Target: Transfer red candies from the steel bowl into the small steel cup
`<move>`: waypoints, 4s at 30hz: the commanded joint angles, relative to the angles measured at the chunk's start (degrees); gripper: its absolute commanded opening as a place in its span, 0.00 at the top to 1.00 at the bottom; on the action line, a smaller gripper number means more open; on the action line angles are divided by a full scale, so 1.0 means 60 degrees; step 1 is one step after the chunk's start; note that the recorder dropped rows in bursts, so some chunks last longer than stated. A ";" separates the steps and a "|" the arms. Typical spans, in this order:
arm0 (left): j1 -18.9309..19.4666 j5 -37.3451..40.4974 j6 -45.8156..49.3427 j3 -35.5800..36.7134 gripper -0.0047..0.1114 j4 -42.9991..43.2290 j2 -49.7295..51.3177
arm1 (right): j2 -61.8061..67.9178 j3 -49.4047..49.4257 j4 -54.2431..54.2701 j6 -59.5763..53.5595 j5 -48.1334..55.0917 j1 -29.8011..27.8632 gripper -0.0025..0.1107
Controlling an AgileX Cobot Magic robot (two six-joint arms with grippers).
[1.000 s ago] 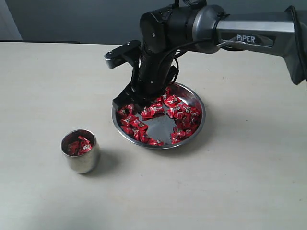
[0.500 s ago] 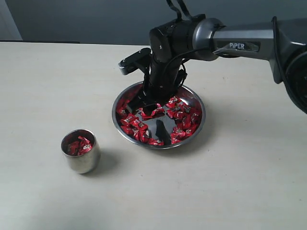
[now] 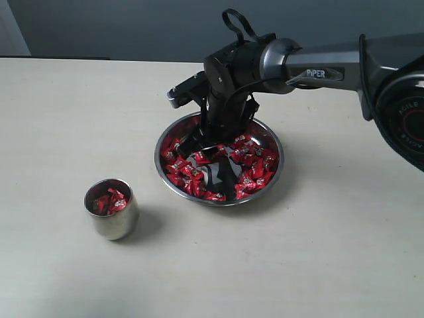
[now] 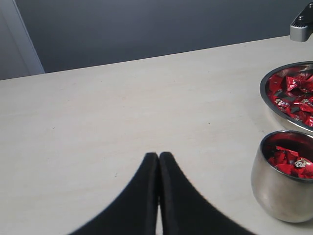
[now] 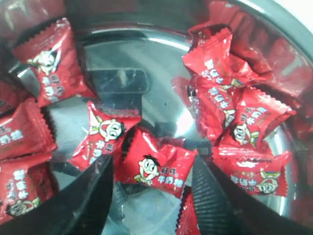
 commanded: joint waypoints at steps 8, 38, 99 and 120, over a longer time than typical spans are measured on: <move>0.0025 -0.0090 -0.0052 -0.0010 0.96 -0.0008 -0.0041 | -0.0037 0.0001 -0.0117 0.0103 -0.0123 -0.0044 0.72; 0.0025 -0.0090 -0.0052 -0.0010 0.96 -0.0008 -0.0041 | -0.1025 0.0001 0.0449 0.0103 0.0039 -0.0044 0.98; 0.0025 -0.0090 -0.0052 -0.0010 0.96 -0.0008 -0.0041 | 0.0018 0.0001 0.1525 0.0024 0.0067 -0.0381 0.61; 0.0025 -0.0090 -0.0052 -0.0010 0.96 -0.0008 -0.0041 | 0.0111 0.0001 0.1525 0.0024 0.0162 -0.0381 0.98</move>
